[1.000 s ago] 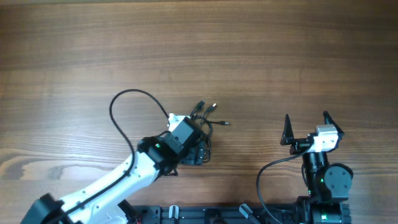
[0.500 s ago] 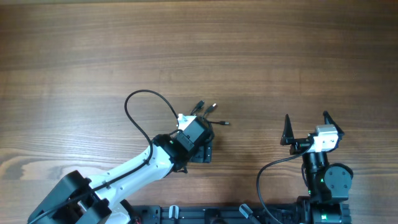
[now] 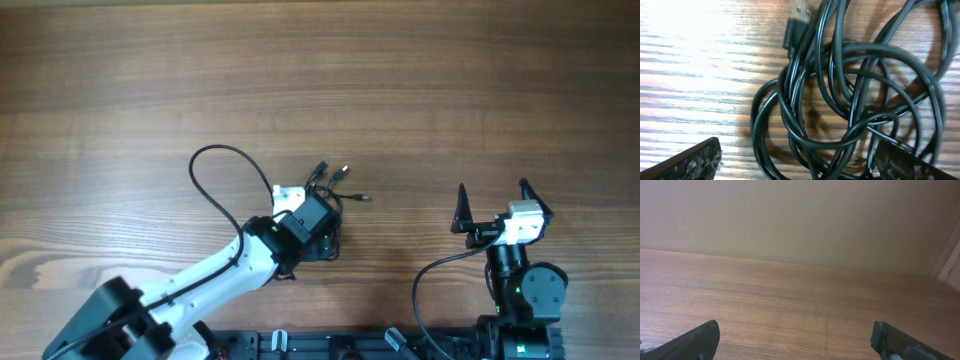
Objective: Untangle cables
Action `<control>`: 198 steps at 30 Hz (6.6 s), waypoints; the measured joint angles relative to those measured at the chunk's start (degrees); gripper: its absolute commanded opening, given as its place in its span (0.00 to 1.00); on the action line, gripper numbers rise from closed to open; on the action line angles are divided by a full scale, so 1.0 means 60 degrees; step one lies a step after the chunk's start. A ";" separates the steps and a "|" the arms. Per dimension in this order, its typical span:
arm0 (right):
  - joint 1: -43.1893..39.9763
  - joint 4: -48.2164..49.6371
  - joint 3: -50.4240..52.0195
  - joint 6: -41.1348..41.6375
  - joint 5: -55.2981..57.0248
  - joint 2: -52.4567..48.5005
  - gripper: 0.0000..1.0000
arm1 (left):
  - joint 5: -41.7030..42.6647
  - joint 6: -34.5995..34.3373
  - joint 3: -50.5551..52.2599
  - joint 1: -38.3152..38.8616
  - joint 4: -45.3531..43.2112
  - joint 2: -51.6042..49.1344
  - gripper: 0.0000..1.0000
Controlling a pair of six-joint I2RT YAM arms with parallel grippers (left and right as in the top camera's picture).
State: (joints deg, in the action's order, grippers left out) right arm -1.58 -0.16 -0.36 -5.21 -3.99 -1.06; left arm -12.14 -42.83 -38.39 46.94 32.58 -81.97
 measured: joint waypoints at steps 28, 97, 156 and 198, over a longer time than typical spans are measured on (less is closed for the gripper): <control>0.0000 0.0000 0.0000 0.0000 0.0000 0.0000 1.00 | -0.1151 -0.0423 0.0652 0.0000 0.0025 0.0339 1.00; 0.0000 0.0000 0.0000 -0.0426 0.0000 0.0000 1.00 | 0.3745 1.3256 0.0838 -0.0011 -0.6233 0.4433 0.04; 0.0007 0.2051 -0.5574 1.3318 -1.0316 -0.5468 0.69 | 0.5038 1.5773 0.0856 -0.0011 -0.9919 0.4025 0.04; 0.0007 0.1457 -0.5574 1.0848 -1.0112 -0.6528 0.52 | 0.6408 1.5187 0.0863 0.0350 -1.0998 0.3213 0.04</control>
State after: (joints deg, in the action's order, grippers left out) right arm -1.54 8.58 -33.80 59.88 -64.66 -40.23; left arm 26.30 48.29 -33.21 49.04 -33.41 -62.70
